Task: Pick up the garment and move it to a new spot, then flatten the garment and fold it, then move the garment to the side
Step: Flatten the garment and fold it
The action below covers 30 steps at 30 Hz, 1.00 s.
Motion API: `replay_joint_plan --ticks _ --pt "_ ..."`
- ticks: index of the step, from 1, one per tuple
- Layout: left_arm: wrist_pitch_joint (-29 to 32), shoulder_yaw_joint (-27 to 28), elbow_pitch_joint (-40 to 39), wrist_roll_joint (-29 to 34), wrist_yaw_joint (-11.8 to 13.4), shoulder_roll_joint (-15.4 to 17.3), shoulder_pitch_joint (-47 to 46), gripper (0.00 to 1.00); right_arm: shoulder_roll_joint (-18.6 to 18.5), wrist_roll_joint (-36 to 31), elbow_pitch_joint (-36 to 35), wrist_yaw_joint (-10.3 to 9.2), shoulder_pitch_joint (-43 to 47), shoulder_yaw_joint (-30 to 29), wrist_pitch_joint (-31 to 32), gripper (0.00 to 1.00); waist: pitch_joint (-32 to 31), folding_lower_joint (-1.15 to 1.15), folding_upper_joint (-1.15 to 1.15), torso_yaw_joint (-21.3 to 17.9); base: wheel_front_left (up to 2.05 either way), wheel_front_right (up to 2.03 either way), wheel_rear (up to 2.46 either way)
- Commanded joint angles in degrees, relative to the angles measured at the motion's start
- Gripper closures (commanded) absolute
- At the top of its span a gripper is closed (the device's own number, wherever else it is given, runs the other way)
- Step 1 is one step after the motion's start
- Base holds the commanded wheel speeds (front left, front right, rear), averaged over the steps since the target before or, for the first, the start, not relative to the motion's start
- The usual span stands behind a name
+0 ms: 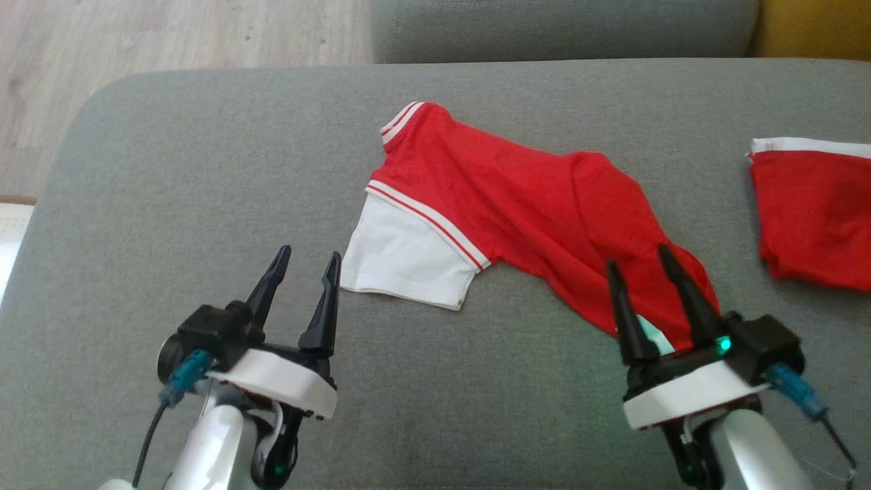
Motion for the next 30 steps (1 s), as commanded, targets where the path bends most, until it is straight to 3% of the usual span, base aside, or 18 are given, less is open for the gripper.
replay_joint_plan --ticks 1,8,14,21,30 --pt "-0.5 2.1 -2.3 -0.6 0.0 0.2 -1.6 0.00 -1.1 -0.4 -1.4 -0.05 -2.7 1.7 -0.9 0.00 0.2 0.00 0.00 0.4 0.00 0.00 0.00" --pt "-0.5 2.4 -3.7 -0.6 -0.1 0.2 -2.0 0.00 -2.5 -0.7 0.8 -0.05 -6.5 5.9 -0.9 0.00 1.6 0.00 0.00 3.5 0.00 0.00 0.00" --pt "-0.5 1.2 -3.3 -1.0 -0.2 0.2 -2.9 0.00 -4.2 0.0 4.7 -0.05 -11.7 13.9 3.4 0.00 3.9 0.00 0.00 7.1 0.00 0.00 0.00" --pt "-0.5 -0.3 -2.1 -2.2 -0.2 0.2 -3.9 0.00 -6.3 3.7 13.7 -0.05 -18.3 24.9 9.5 0.00 6.3 0.00 0.00 11.3 0.00 0.00 0.00" --pt "-0.5 -1.1 -1.9 -2.9 0.0 0.2 -5.0 0.00 -6.0 8.7 27.8 -0.05 -25.3 31.8 13.9 0.00 8.2 0.00 0.00 13.8 0.00 0.00 0.00"
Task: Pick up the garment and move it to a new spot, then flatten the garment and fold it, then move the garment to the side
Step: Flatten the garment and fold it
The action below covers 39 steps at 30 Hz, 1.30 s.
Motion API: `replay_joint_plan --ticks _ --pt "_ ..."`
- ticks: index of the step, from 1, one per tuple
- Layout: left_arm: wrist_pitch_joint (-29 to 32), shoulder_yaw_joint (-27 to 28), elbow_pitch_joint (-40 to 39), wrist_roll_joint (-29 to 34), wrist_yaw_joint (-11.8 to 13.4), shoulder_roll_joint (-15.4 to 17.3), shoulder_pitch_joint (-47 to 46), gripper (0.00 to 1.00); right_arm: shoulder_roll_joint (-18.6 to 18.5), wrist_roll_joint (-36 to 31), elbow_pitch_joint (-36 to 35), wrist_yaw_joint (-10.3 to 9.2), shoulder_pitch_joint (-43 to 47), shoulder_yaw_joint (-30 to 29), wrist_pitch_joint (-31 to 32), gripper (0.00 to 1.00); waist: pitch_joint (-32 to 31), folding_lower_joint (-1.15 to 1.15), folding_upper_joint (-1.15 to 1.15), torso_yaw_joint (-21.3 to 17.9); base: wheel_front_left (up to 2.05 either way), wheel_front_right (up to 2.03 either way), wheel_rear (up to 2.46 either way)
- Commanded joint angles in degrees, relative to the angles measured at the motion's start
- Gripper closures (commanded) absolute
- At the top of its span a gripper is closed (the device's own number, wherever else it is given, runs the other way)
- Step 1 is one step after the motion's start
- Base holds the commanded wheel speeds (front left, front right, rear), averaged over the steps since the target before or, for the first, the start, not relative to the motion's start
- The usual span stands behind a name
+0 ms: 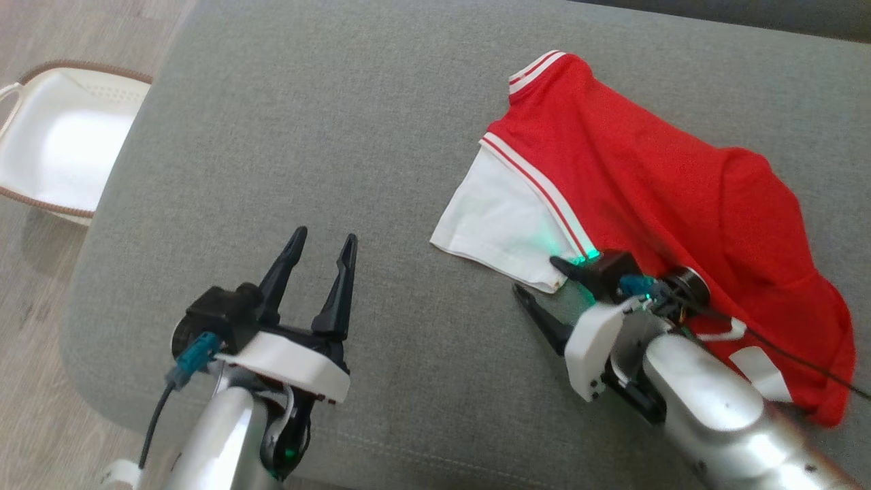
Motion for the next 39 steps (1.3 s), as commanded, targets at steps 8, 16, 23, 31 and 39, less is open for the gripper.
replay_joint_plan --ticks 8,16,23,31,39 --pt "-0.5 1.6 -1.2 -0.2 0.6 0.2 -2.9 0.00 0.4 4.1 5.4 -0.05 -5.4 5.1 -1.4 1.00 0.0 0.00 0.00 -0.2 0.00 0.00 0.00" --pt "-0.5 1.8 -1.0 0.0 0.8 0.2 -2.0 0.00 -1.5 5.8 3.7 -0.05 -10.8 4.2 -8.4 1.00 -2.1 0.00 0.00 -3.1 0.00 0.00 0.00" --pt "-0.5 1.6 -1.8 0.0 0.7 0.2 -2.6 0.00 -8.3 6.5 -1.1 -0.05 -19.2 -1.2 -7.1 1.00 -0.8 0.00 0.00 -4.1 0.00 0.00 0.00" --pt "-0.5 -0.6 -2.0 -1.1 0.5 0.2 -4.9 0.00 -18.4 5.1 0.5 -0.05 -31.2 -6.5 -1.3 1.00 4.2 0.00 0.00 -0.9 0.00 0.00 0.00" --pt "-0.5 -1.3 -1.9 -2.0 0.4 0.2 -6.5 0.00 -23.6 -2.8 14.6 -0.05 -40.1 -8.3 1.8 0.00 6.7 0.00 0.00 1.6 0.00 0.00 0.00"
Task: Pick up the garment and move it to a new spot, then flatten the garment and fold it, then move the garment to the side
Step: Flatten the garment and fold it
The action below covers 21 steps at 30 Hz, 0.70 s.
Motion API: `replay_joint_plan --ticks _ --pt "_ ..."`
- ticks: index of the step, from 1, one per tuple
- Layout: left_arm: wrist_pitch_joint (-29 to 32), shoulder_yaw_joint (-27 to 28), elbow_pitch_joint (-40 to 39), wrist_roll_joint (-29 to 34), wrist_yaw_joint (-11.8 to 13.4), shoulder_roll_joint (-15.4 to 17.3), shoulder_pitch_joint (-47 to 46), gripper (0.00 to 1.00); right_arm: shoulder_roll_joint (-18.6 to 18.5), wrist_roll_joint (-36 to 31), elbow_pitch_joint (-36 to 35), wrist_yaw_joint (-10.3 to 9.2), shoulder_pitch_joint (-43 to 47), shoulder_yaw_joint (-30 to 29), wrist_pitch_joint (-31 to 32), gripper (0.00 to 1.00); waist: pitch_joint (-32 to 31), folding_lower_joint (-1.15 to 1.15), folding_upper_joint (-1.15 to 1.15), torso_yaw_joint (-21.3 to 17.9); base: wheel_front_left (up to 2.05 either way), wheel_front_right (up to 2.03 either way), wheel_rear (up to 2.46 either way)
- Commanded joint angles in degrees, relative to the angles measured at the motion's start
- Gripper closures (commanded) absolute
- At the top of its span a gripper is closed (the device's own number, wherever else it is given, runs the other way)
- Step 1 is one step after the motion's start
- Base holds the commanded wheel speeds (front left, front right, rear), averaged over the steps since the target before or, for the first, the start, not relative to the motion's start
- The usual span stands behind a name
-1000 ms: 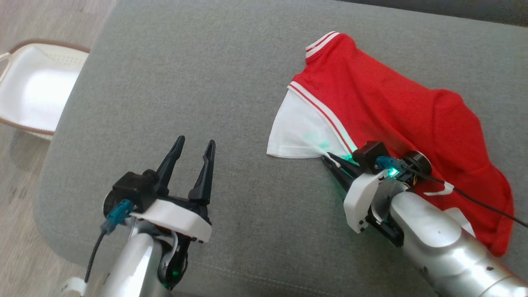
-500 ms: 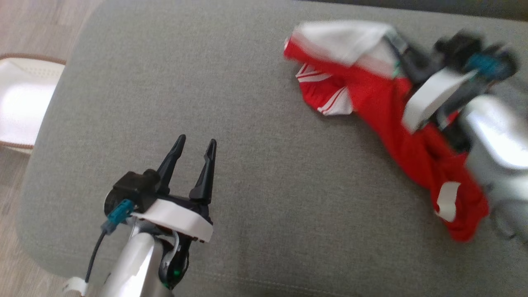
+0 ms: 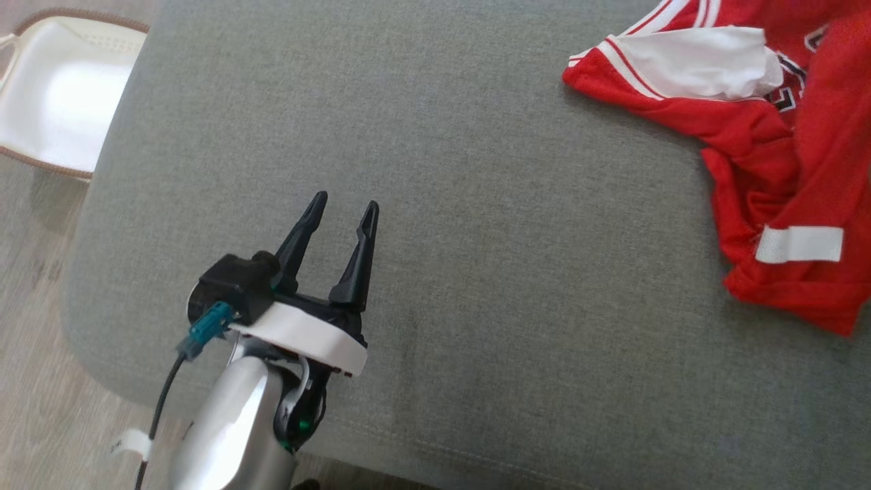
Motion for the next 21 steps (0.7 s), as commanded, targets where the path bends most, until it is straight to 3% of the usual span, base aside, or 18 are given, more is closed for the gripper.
replay_joint_plan --ticks 1,11,21 --pt "-0.5 2.0 -1.6 -0.2 -0.1 0.5 -1.6 0.00 0.1 -0.8 0.4 -0.05 -0.9 -0.6 -0.2 0.00 0.1 -0.01 0.00 0.1 0.00 0.00 0.00" --pt "-0.5 4.3 -1.3 1.3 -0.1 0.5 -1.2 0.00 8.4 -0.5 4.6 -0.05 1.8 -1.8 -9.2 0.00 -3.5 -0.01 0.00 -4.8 0.00 0.00 0.00" --pt "-0.5 6.7 -2.0 2.7 -0.3 0.5 1.7 0.00 14.6 5.1 -3.9 -0.05 12.9 -3.6 -16.4 0.00 -9.4 -0.01 0.00 -10.9 0.00 0.00 0.00"
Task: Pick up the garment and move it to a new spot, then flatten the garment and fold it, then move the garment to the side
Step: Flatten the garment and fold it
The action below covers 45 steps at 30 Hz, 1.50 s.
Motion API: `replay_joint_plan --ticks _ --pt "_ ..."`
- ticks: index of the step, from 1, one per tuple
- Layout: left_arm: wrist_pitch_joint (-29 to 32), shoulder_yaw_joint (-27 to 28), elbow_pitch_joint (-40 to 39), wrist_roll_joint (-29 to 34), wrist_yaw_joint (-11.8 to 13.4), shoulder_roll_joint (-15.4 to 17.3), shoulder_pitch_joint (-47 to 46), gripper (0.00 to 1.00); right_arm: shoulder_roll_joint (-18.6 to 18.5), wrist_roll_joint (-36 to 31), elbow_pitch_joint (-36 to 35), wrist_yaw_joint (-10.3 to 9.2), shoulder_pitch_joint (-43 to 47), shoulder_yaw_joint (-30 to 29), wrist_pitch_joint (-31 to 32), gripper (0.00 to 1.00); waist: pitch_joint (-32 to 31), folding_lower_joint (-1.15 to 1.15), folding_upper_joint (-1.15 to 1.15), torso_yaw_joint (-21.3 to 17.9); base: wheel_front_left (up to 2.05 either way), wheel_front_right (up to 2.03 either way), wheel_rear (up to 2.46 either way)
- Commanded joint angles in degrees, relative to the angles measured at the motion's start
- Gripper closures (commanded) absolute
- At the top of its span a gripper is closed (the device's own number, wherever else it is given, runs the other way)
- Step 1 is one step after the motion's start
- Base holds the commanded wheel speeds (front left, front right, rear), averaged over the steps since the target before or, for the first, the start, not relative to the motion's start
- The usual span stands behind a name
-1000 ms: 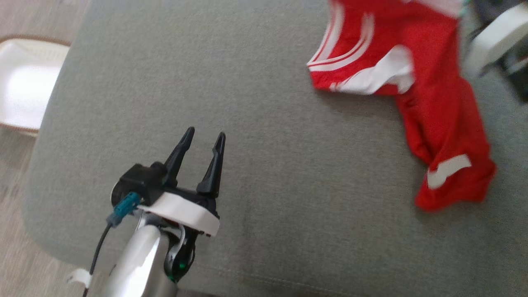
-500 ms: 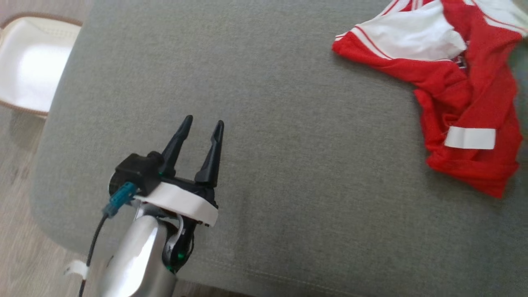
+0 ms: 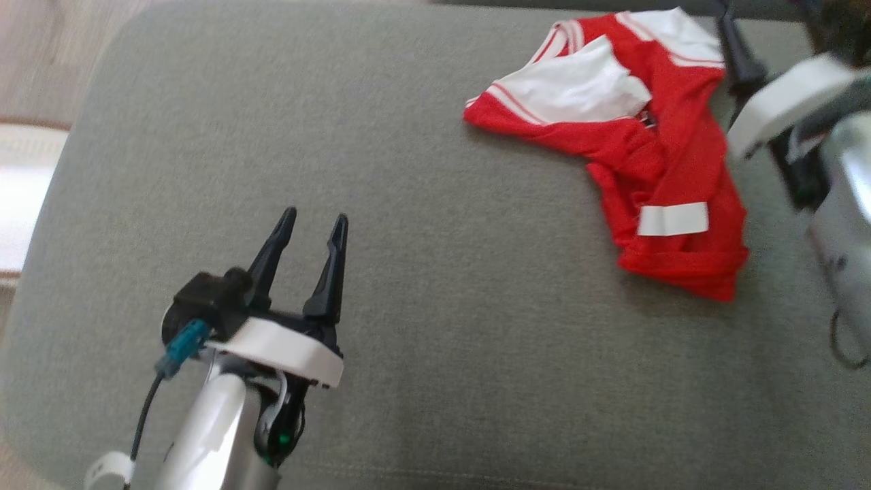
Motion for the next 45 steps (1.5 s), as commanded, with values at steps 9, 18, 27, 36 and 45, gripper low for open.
replay_joint_plan --ticks 9,18,27,36,45 --pt "-0.5 3.1 -2.2 0.7 -0.1 0.5 1.9 0.00 5.8 -0.6 -15.8 -0.05 21.5 -9.3 -1.5 0.00 -5.2 0.00 0.00 -4.2 0.00 0.00 0.00" --pt "-0.5 3.2 -2.4 0.7 -0.1 0.5 3.4 0.00 14.5 -7.0 -26.2 -0.05 40.0 -19.0 -0.8 0.00 -6.1 0.00 0.00 -4.7 0.00 0.00 0.00" --pt "-0.5 2.1 -2.5 0.5 -0.2 0.5 2.2 0.00 15.1 -12.2 -33.2 -0.05 39.6 -22.1 4.6 0.00 -3.6 0.00 0.00 -1.7 0.00 0.00 0.00" --pt "-0.5 -0.5 -2.1 -1.2 -0.2 0.5 0.2 0.00 11.2 -14.9 -30.4 -0.05 29.5 -24.9 15.1 0.00 1.0 0.00 0.00 4.3 0.00 0.00 0.00" --pt "-0.5 -3.4 -1.3 -2.8 0.2 0.5 -1.7 0.00 5.1 -15.2 -16.7 -0.05 16.1 -24.1 25.3 0.00 5.0 0.00 0.00 11.1 0.00 0.00 0.00"
